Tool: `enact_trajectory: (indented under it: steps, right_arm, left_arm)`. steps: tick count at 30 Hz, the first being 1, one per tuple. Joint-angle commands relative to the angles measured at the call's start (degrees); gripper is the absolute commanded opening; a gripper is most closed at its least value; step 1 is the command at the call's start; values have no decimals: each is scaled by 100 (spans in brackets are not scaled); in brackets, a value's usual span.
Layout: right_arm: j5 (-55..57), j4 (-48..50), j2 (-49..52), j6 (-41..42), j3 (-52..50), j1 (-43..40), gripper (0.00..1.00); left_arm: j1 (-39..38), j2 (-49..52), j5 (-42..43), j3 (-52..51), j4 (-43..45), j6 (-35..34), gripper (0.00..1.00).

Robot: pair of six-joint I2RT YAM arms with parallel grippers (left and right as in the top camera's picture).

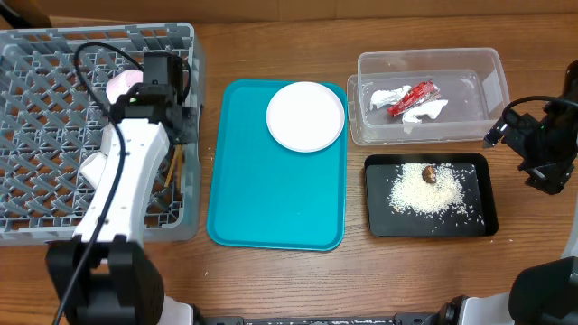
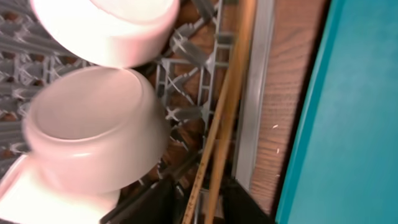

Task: Sort waste into correct bins and load items into the dishwasher
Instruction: 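Place the second chopstick into the dish rack with left gripper, then grasp the white plate edge on the teal tray with left gripper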

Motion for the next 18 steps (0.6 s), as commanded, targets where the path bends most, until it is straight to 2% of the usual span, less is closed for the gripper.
enact_trajectory:
  steps: [1,6,10,12,15,17,18]
  right_arm:
    - [-17,7,-63,-33,46,15,100]
    - [-17,9,-63,-35,46,15,100]
    - [-17,9,-61,-33,46,15,100]
    - [-17,9,-63,-33,46,15,100]
    - [-17,9,-63,-33,46,15,100]
    - [-17,9,-63,-33,46,15,100]
    - [-17,11,-63,-33,46,15,100]
  left_arm:
    - [28,140,2,66,-55,107,40]
    - [-9,22,120,103,-127,83,44]
    - [-286,-280,942,256,-129,111,49]
    - [-612,-424,1495,282,127,304,54]
    - [-1097,-407,1939,280,485,647,54]
    - [-1379,-334,1937,280,651,787,60]
    - [-1700,-188,1937,280,828,1025,71]
